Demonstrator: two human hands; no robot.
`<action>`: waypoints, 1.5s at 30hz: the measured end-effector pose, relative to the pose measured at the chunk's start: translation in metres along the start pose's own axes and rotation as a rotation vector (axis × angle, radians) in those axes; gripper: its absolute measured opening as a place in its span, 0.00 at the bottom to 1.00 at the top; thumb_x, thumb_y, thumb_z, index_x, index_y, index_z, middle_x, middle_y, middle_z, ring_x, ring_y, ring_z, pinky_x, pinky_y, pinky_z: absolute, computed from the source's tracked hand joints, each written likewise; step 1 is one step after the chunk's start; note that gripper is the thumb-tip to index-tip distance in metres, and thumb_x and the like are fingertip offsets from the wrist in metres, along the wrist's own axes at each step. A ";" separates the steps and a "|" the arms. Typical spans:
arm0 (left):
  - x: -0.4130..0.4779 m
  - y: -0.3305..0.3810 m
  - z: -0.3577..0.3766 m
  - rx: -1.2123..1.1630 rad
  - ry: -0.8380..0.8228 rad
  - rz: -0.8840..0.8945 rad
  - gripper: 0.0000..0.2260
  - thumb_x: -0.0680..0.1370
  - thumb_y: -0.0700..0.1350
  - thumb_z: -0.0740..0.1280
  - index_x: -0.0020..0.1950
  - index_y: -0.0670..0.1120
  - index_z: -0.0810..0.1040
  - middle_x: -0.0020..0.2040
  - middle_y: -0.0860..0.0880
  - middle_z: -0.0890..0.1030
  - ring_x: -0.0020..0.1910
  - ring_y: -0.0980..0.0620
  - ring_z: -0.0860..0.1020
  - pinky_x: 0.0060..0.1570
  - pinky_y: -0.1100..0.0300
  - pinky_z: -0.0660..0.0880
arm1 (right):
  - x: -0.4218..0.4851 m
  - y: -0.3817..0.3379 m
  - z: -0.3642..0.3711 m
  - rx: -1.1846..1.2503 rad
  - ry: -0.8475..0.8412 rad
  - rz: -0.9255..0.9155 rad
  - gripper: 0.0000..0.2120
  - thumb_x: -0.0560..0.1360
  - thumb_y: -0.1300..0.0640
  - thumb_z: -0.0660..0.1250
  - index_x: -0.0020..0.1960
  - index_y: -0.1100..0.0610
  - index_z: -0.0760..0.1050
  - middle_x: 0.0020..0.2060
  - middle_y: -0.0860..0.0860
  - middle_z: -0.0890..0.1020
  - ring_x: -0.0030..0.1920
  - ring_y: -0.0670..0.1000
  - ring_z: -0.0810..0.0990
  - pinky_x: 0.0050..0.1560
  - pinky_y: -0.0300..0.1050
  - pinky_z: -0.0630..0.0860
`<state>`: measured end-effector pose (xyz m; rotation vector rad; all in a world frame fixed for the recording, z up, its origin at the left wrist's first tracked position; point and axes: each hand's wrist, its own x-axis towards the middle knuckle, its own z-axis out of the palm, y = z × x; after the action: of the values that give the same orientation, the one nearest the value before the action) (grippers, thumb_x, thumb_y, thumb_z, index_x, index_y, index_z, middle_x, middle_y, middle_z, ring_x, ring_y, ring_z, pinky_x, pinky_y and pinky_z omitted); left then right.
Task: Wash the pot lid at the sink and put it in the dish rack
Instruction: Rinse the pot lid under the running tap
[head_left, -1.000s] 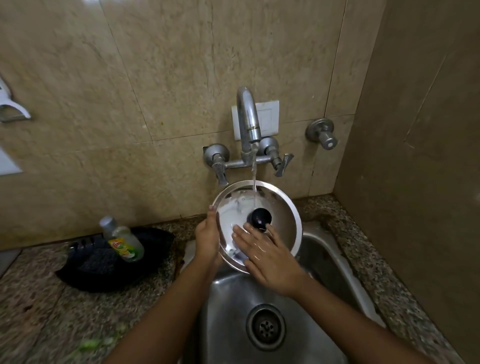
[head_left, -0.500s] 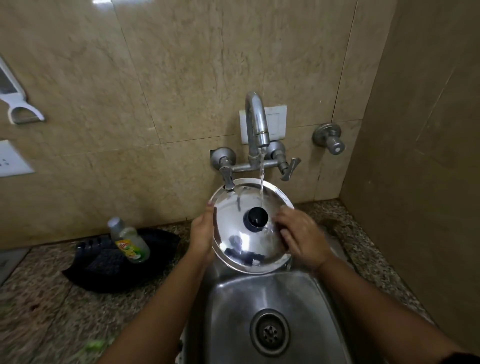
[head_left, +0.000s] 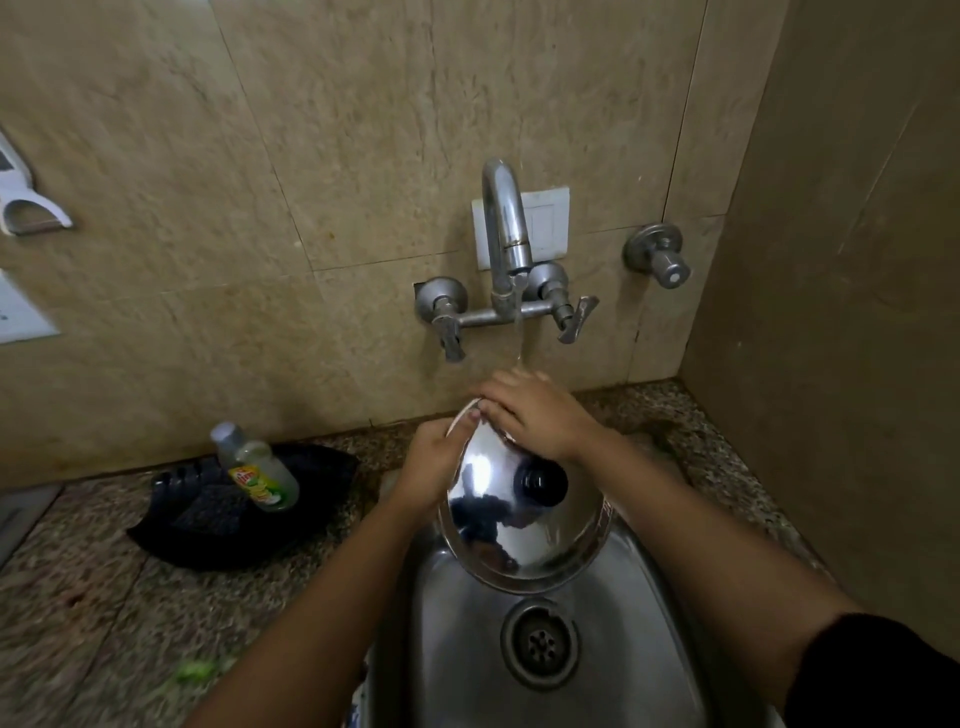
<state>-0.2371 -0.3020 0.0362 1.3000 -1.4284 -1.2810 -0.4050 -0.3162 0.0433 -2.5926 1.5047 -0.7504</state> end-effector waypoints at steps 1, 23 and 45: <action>-0.003 -0.001 0.001 -0.006 0.028 0.015 0.18 0.77 0.54 0.65 0.41 0.39 0.81 0.34 0.42 0.79 0.33 0.47 0.76 0.39 0.53 0.74 | -0.004 0.005 0.003 0.038 0.062 0.075 0.17 0.80 0.49 0.52 0.60 0.54 0.74 0.52 0.53 0.79 0.53 0.53 0.76 0.53 0.53 0.72; -0.010 -0.034 -0.001 -0.425 0.457 -0.231 0.15 0.76 0.54 0.66 0.44 0.43 0.83 0.38 0.46 0.83 0.41 0.45 0.81 0.48 0.51 0.78 | -0.080 0.006 0.048 1.296 0.473 0.979 0.09 0.80 0.54 0.61 0.55 0.54 0.79 0.52 0.55 0.84 0.53 0.54 0.82 0.55 0.50 0.78; -0.012 -0.024 0.018 -0.712 -0.217 -0.600 0.19 0.80 0.51 0.58 0.53 0.37 0.79 0.41 0.40 0.85 0.39 0.45 0.84 0.46 0.56 0.79 | -0.096 -0.048 0.046 -0.022 0.206 -0.058 0.17 0.76 0.47 0.62 0.64 0.48 0.76 0.44 0.50 0.80 0.42 0.50 0.78 0.37 0.44 0.74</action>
<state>-0.2483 -0.2860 0.0108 1.1253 -0.5800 -2.1286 -0.3854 -0.2199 -0.0209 -2.6555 1.5007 -1.0423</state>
